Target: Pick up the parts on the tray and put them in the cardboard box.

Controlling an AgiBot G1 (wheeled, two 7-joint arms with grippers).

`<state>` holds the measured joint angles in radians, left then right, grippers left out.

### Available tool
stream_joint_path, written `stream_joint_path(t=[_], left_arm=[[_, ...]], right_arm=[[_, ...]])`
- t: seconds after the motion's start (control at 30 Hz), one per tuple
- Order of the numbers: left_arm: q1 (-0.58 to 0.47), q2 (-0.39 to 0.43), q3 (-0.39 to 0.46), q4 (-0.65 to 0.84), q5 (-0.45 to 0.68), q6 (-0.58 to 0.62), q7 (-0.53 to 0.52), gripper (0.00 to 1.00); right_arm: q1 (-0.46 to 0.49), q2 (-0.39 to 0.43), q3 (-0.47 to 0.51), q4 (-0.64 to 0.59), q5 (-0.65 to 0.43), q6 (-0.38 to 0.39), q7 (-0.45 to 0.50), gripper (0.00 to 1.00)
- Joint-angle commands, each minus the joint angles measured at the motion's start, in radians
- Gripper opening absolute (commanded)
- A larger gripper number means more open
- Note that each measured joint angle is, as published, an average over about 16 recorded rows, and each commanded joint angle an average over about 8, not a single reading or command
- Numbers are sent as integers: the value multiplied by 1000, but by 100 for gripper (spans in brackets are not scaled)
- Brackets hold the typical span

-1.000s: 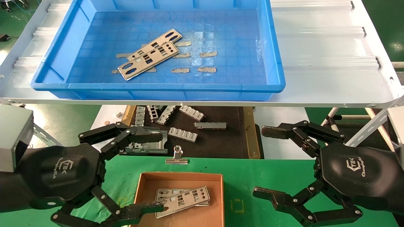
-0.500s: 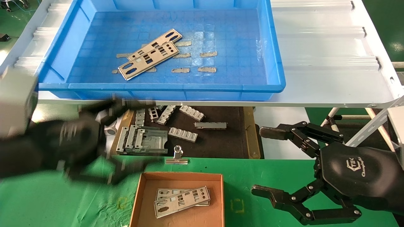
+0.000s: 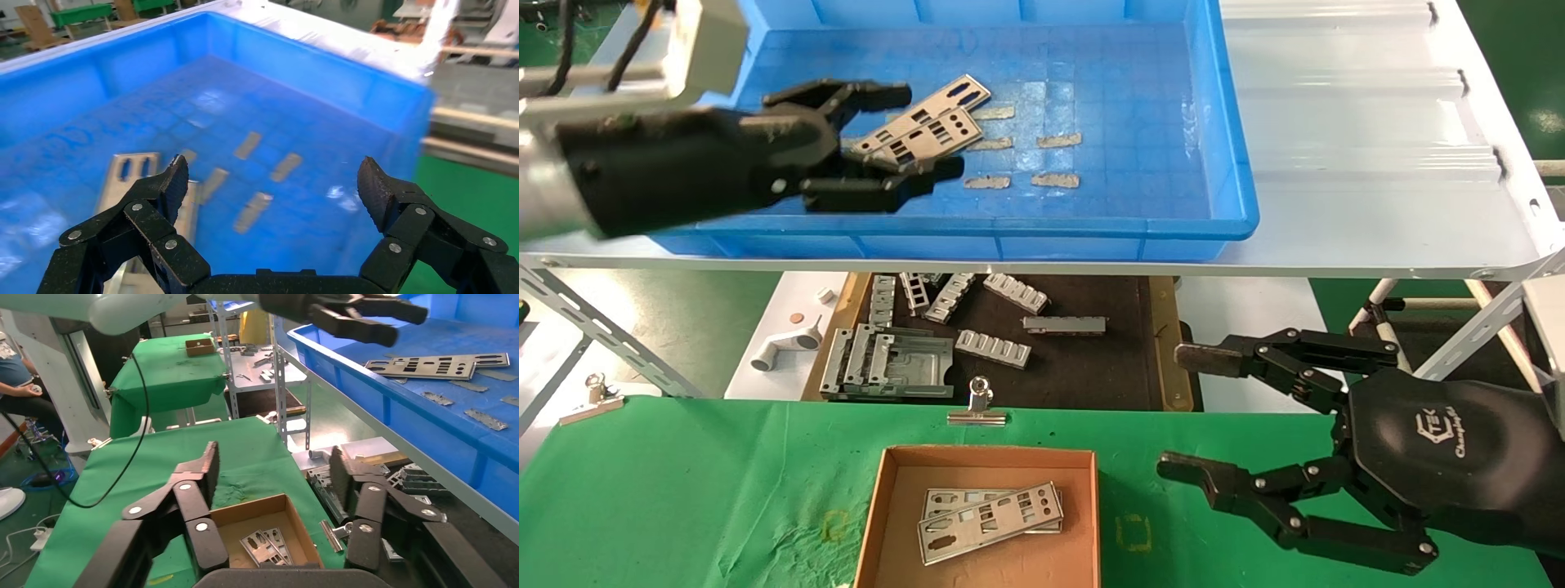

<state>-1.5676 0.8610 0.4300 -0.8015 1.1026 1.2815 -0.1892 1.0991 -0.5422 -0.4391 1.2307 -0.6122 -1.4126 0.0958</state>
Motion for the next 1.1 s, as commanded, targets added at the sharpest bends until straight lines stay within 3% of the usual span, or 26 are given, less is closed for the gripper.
stream_joint_path(t=[0.03, 0.53, 1.1], left_arm=[[-51, 26, 19, 61, 38, -1, 14, 100], [-254, 130, 93, 406, 168, 60, 214, 100], [-333, 191, 114, 619, 212, 18, 380, 100]], right_arm=[[0, 0, 0, 0, 0, 0, 0, 0], [0, 0, 0, 0, 0, 0, 0, 0], [0, 0, 0, 0, 0, 0, 0, 0]])
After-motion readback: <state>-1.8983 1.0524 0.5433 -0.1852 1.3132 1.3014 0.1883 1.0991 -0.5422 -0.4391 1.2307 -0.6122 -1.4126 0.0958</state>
